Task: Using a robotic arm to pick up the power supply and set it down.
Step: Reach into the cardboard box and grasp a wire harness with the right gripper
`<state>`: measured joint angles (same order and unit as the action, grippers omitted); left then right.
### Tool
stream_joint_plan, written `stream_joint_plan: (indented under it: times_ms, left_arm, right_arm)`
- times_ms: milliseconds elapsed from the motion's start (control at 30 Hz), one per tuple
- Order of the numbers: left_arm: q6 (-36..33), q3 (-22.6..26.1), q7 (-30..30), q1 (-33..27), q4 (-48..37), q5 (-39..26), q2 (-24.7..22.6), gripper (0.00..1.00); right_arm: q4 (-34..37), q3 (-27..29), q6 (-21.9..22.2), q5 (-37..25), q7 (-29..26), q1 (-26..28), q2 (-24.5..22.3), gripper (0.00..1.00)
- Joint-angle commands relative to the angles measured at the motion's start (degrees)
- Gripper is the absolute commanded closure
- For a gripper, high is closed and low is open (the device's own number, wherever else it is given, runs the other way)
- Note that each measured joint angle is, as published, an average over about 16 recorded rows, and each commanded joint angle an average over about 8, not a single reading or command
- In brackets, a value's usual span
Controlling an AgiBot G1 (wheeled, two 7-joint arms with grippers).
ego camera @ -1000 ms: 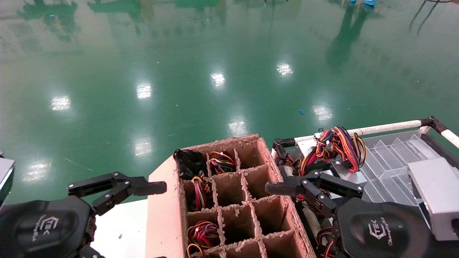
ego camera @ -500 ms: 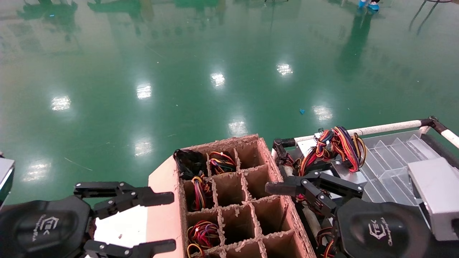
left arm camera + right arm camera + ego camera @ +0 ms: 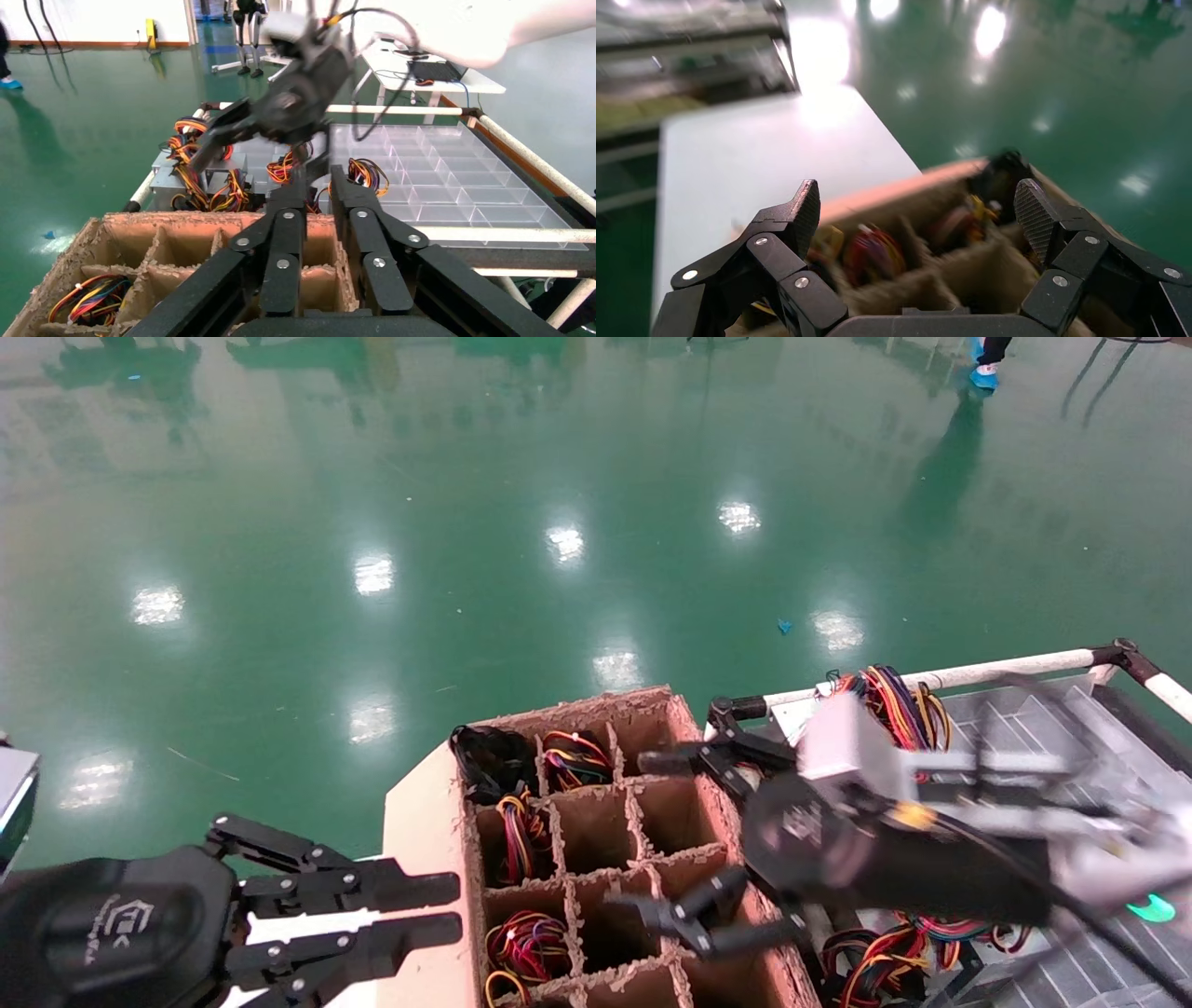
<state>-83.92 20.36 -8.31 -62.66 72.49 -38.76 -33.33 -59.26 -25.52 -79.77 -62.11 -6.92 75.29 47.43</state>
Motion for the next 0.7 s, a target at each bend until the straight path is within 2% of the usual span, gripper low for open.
stream_joint_plan:
  times_ms: [33, 267, 300, 333, 400, 500, 567, 633, 700]
  left_arm:
    - [0.0, 0.0, 0.0, 0.0, 0.0, 0.0, 0.0, 1.0]
    - [0.0, 0.01, 0.0, 0.0, 0.0, 0.0, 0.0, 1.0]
    - [0.0, 0.01, 0.0, 0.0, 0.0, 0.0, 0.0, 1.0]
    - [0.0, 0.01, 0.0, 0.0, 0.0, 0.0, 0.0, 1.0]
    - [0.0, 0.01, 0.0, 0.0, 0.0, 0.01, 0.0, 0.96]
    - [0.0, 0.01, 0.01, 0.0, 0.0, 0.01, 0.0, 0.8]
    - [0.0, 0.01, 0.01, 0.0, 0.0, 0.01, 0.0, 0.63]
    - [0.0, 0.01, 0.01, 0.0, 0.0, 0.01, 0.0, 0.42]
    - [0.0, 0.01, 0.01, 0.0, 0.0, 0.01, 0.0, 0.24]
  right_arm:
    - [2.89, -1.56, 0.24, -3.15, 0.9, 2.63, 2.15, 0.0]
    - [12.61, -5.8, 3.83, -12.5, 6.11, 8.79, 8.61, 0.0]
    - [13.83, -6.39, 4.26, -13.67, 6.79, 9.57, 9.53, 0.04]
    - [15.04, -6.95, 4.63, -14.74, 7.44, 10.34, 10.47, 0.12]
    - [17.45, -7.94, 5.34, -16.55, 8.8, 11.77, 12.35, 0.33]
    - [21.2, -9.11, 6.34, -18.62, 11.11, 13.73, 15.18, 0.7]
    - [23.67, -9.8, 7.08, -19.88, 12.87, 15.02, 17.0, 0.92]
    - [25.99, -10.37, 7.97, -20.99, 14.7, 16.21, 18.71, 0.99]
    - [28.22, -10.87, 8.8, -21.92, 16.38, 17.25, 20.35, 1.0]
